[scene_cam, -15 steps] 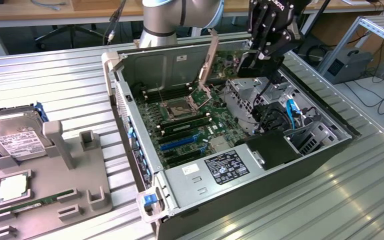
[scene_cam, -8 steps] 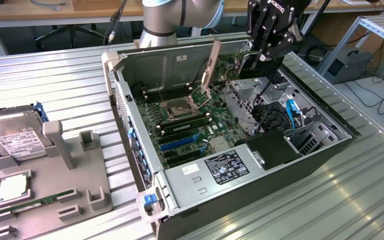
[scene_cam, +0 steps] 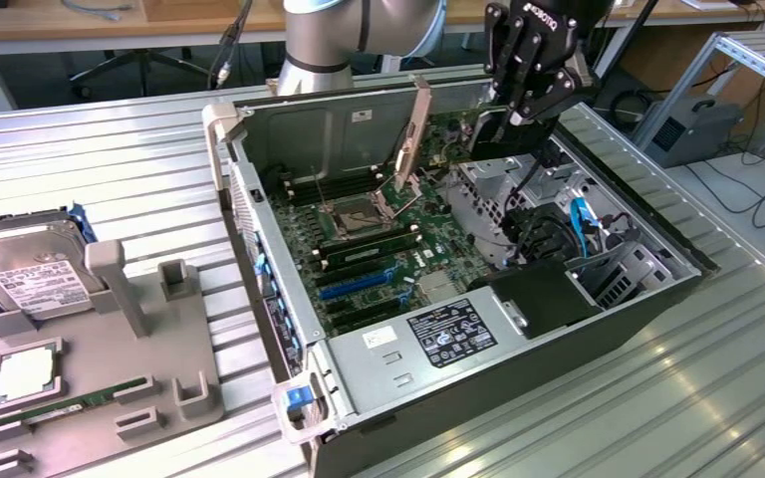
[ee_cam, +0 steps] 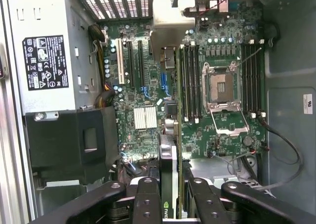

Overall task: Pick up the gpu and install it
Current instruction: 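Insert the gpu into the slot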

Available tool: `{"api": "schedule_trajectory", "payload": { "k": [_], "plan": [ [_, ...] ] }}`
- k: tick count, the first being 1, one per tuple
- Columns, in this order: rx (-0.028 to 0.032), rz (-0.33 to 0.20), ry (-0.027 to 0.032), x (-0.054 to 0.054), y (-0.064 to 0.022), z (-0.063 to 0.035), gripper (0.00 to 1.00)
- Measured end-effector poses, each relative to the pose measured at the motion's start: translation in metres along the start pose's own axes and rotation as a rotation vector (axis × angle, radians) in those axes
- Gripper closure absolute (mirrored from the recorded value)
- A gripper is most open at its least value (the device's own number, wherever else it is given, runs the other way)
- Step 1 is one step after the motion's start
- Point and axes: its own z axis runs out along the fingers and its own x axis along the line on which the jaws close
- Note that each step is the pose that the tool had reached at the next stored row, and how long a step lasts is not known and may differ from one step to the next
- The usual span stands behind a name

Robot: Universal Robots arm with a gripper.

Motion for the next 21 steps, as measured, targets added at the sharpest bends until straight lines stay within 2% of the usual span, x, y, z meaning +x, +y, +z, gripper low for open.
{"api": "schedule_trajectory", "payload": {
  "k": [6, 19, 21],
  "plan": [
    [0.0, 0.0, -0.0001, -0.0021, 0.0068, 0.0012, 0.73],
    [0.0, 0.0, 0.0, -0.0023, 0.0069, 0.0012, 0.73],
    [-0.0001, 0.0, 0.0001, -0.0021, 0.0089, 0.0038, 0.73]
  ]
}}
